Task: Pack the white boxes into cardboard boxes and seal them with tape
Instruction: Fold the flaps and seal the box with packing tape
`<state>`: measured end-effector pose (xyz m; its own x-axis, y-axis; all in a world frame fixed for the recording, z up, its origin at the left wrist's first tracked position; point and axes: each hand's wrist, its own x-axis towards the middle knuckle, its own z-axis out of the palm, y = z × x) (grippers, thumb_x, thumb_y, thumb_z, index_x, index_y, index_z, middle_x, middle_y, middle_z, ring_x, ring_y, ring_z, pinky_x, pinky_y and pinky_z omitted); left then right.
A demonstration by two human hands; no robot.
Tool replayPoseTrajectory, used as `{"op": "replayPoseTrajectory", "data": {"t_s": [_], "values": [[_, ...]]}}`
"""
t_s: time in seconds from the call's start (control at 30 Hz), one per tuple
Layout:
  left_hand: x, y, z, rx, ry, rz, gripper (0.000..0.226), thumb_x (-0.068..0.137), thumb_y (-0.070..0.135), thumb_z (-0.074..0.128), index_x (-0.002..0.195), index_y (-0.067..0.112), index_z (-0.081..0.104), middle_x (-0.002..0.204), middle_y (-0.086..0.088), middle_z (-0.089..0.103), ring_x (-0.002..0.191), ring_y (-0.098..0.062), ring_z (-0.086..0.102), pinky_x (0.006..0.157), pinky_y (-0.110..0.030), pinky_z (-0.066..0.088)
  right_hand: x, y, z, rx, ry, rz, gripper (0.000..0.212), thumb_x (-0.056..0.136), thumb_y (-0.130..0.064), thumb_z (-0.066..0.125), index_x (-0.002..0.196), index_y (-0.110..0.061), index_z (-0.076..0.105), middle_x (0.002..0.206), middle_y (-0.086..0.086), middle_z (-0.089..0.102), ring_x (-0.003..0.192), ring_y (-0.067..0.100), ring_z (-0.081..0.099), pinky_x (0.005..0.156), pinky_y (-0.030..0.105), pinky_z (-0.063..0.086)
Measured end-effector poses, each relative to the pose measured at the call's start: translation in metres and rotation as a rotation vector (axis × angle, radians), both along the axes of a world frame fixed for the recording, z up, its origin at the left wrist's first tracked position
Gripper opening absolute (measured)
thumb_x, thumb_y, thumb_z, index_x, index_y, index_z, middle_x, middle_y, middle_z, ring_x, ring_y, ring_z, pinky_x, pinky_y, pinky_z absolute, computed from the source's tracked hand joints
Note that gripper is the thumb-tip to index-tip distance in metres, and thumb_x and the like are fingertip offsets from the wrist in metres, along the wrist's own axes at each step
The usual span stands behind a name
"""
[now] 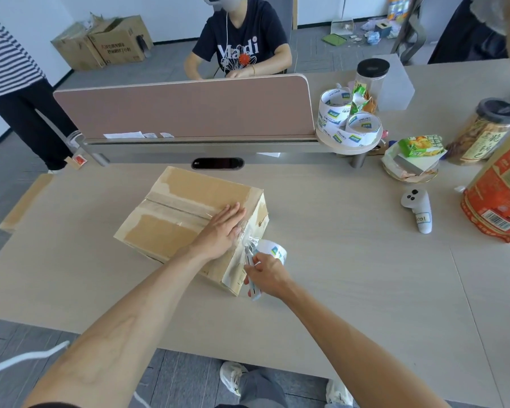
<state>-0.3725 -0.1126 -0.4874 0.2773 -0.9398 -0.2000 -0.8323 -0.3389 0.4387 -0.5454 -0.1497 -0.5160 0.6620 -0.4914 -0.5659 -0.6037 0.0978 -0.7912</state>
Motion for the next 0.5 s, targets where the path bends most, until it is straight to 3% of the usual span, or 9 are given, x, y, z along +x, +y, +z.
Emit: {"op": "replayPoseTrajectory", "data": {"t_s": [0.17, 0.3, 0.4, 0.5], "values": [[0.001, -0.001, -0.003, -0.025, 0.003, 0.000, 0.050, 0.105, 0.016, 0.037, 0.152, 0.016, 0.022, 0.162, 0.000, 0.009, 0.150, -0.018, 0.003, 0.120, -0.029, 0.001, -0.018, -0.006, 0.002, 0.005, 0.047, 0.029, 0.011, 0.094, -0.023, 0.051, 0.098, -0.014, 0.057, 0.078, -0.004, 0.073, 0.050, 0.016, 0.064, 0.050, 0.020, 0.049], [0.000, 0.000, -0.006, -0.050, -0.010, 0.011, 0.050, 0.105, 0.015, 0.037, 0.152, 0.014, 0.022, 0.162, -0.001, 0.009, 0.150, -0.018, 0.004, 0.119, -0.026, 0.000, -0.029, -0.021, 0.001, 0.007, -0.039, -0.205, 0.011, 0.095, -0.023, 0.053, 0.098, -0.013, 0.057, 0.075, -0.003, 0.073, 0.051, 0.021, 0.066, 0.053, 0.026, 0.052], [0.002, 0.001, -0.005, -0.055, -0.003, 0.008, 0.050, 0.105, 0.015, 0.036, 0.153, 0.014, 0.021, 0.162, 0.000, 0.008, 0.150, -0.017, 0.002, 0.118, -0.023, -0.002, -0.019, -0.026, 0.005, 0.042, -0.072, -0.276, 0.007, 0.094, -0.021, 0.054, 0.094, -0.014, 0.056, 0.080, 0.002, 0.074, 0.054, 0.025, 0.068, 0.060, 0.035, 0.055], [0.002, 0.000, -0.006, -0.062, -0.003, -0.002, 0.050, 0.105, 0.014, 0.036, 0.152, 0.014, 0.021, 0.161, -0.001, 0.009, 0.150, -0.018, 0.003, 0.116, -0.020, -0.004, -0.007, -0.031, 0.009, 0.040, -0.055, -0.305, 0.009, 0.090, -0.019, 0.053, 0.091, -0.012, 0.059, 0.082, 0.005, 0.072, 0.057, 0.025, 0.071, 0.059, 0.033, 0.054]]}}
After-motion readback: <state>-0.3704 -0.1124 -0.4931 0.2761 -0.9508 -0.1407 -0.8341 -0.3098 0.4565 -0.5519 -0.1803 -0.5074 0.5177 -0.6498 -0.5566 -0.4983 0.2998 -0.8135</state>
